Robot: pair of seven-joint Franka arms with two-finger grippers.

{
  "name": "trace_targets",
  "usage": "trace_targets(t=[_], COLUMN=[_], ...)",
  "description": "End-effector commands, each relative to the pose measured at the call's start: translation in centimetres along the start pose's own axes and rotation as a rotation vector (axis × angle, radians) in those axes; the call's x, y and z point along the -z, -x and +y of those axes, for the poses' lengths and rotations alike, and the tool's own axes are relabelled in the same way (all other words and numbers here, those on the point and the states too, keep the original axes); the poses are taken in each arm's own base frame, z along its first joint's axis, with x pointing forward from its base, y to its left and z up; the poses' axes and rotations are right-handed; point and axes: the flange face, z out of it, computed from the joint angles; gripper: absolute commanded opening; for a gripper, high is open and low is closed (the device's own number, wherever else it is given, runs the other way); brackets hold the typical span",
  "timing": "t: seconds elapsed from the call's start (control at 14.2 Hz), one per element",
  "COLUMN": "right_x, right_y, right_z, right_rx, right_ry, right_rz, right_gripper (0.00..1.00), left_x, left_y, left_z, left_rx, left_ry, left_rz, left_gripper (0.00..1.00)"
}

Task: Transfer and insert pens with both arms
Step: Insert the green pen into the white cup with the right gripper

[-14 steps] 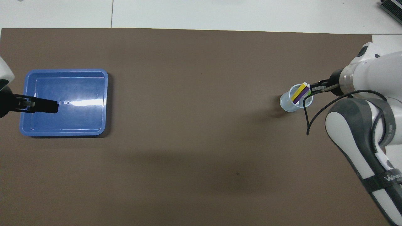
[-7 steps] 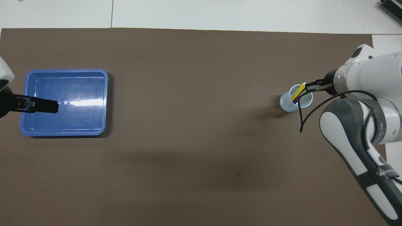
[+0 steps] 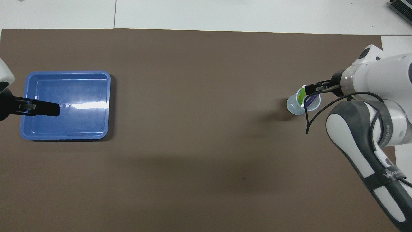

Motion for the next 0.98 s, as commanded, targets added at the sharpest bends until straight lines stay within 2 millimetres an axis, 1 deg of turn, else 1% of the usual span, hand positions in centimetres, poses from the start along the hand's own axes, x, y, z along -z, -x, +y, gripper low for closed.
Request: trace_targets(t=[0.0, 0.35, 0.49, 0.7, 0.91], right_x=[0.0, 1.3, 2.1, 4.1, 5.8], right_y=[-0.1, -0.7, -0.5, 0.0, 0.8], right_z=[0.1, 0.2, 0.0, -0.3, -0.7], right_rx=[-0.016, -0.021, -0.021, -0.019, -0.015], right_ry=[0.005, -0.002, 0.000, 0.007, 0.015], right_rz=[0.014, 0.022, -0.001, -0.042, -0.091], right_gripper=[1.00, 1.00, 1.00, 1.00, 1.00], left_x=[0.4, 0.4, 0.4, 0.4, 0.4], left_y=[0.5, 0.5, 0.5, 0.5, 0.5], left_z=[-0.1, -0.1, -0.1, -0.1, -0.1], left_rx=[-0.010, -0.010, -0.010, -0.010, -0.010], left_ry=[-0.022, -0.022, -0.022, -0.022, -0.022], left_rz=[-0.006, -0.006, -0.006, -0.007, -0.006], left_gripper=[1.00, 1.00, 1.00, 1.00, 1.00])
